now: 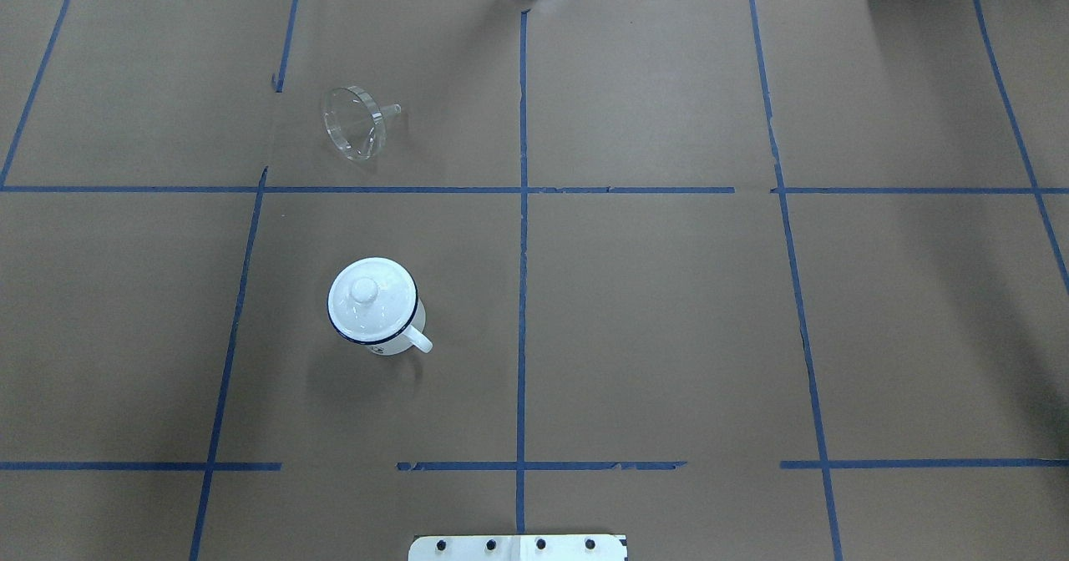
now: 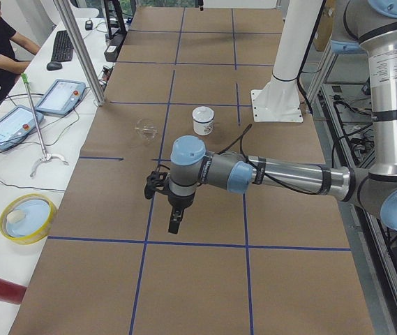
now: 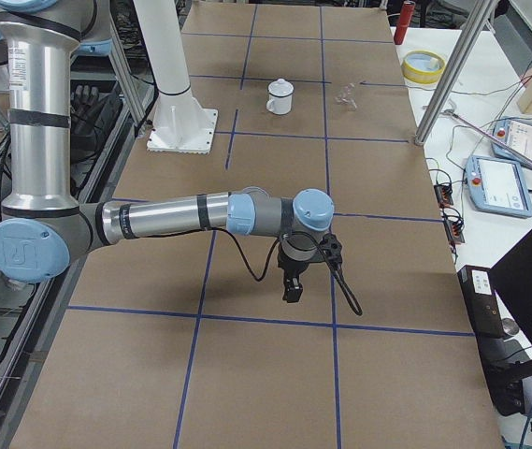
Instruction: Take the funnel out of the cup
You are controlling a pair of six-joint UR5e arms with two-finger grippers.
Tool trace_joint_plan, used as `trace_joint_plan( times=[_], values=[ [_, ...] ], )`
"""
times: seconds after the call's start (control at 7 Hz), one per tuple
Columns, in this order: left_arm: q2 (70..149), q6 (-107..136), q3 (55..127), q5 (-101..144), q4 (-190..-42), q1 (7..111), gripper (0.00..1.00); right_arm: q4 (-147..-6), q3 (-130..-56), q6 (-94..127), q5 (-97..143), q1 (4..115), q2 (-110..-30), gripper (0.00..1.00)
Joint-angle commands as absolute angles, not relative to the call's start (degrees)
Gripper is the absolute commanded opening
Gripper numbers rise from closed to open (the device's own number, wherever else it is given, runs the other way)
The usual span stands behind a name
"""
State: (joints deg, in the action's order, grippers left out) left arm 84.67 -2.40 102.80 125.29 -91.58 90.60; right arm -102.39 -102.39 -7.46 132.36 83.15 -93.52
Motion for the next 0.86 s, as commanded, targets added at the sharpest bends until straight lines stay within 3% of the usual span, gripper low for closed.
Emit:
trace_joint_plan(
  times=[0.0,0.71],
  values=[
    [91.6,-7.6,98.9,133.4,-80.4,95.4,1.0,-102.4,-102.4,-7.5,132.4,83.1,-93.5,1.0],
    [88.4,-6.9,99.1,133.9,-80.9,95.5,1.0,-102.4,-102.4,-7.5,132.4,83.1,-93.5,1.0]
  ],
)
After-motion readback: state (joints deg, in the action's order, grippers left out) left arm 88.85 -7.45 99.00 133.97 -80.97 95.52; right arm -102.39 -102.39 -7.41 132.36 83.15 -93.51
